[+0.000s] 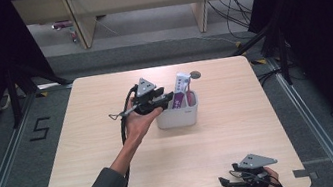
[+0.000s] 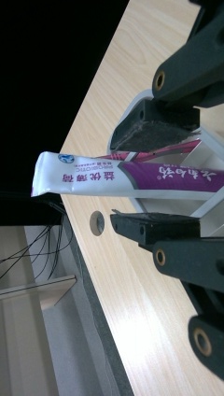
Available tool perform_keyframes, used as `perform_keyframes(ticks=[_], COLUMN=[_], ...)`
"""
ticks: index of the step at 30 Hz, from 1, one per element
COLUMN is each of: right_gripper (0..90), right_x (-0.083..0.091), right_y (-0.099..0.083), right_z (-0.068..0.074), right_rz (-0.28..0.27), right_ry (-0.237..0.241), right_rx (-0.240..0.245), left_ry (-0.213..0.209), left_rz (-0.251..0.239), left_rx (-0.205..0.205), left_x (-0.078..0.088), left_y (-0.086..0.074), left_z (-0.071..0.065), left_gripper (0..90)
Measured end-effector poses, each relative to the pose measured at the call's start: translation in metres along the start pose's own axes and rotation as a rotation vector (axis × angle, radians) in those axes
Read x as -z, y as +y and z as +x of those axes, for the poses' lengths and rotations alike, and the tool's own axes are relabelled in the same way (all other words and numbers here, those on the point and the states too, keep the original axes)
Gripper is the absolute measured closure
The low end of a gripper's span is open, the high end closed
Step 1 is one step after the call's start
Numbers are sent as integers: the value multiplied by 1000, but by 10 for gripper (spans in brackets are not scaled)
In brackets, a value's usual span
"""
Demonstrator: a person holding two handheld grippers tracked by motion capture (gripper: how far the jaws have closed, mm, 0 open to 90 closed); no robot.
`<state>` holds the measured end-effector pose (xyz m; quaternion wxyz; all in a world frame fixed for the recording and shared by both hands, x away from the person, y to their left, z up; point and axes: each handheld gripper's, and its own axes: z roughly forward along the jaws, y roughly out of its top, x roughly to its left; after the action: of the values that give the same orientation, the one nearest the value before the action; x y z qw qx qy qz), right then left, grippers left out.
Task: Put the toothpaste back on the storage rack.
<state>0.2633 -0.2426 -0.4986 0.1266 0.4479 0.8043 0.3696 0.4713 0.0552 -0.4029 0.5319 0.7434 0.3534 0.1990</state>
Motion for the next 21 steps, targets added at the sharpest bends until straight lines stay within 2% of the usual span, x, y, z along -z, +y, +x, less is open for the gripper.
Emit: perform_keyframes(ticks=[13,16,17,21], right_gripper=[303,303,303,303], right_x=[1,0,0,-1], right_y=[1,1,2,1], right_z=[-1,0,-1,-2], right_rz=[-3,0,-4,-6], right_ry=[2,7,10,15], right_rx=[10,-9,10,9], left_ry=[-20,-23,-31,-45], left_rz=[8,20,19,33], left_rx=[23,19,26,25], left_x=[31,40,42,51], left_y=[1,-2,-4,-8], left_z=[-5,-6,-7,-8], left_gripper=[530,517,516,472])
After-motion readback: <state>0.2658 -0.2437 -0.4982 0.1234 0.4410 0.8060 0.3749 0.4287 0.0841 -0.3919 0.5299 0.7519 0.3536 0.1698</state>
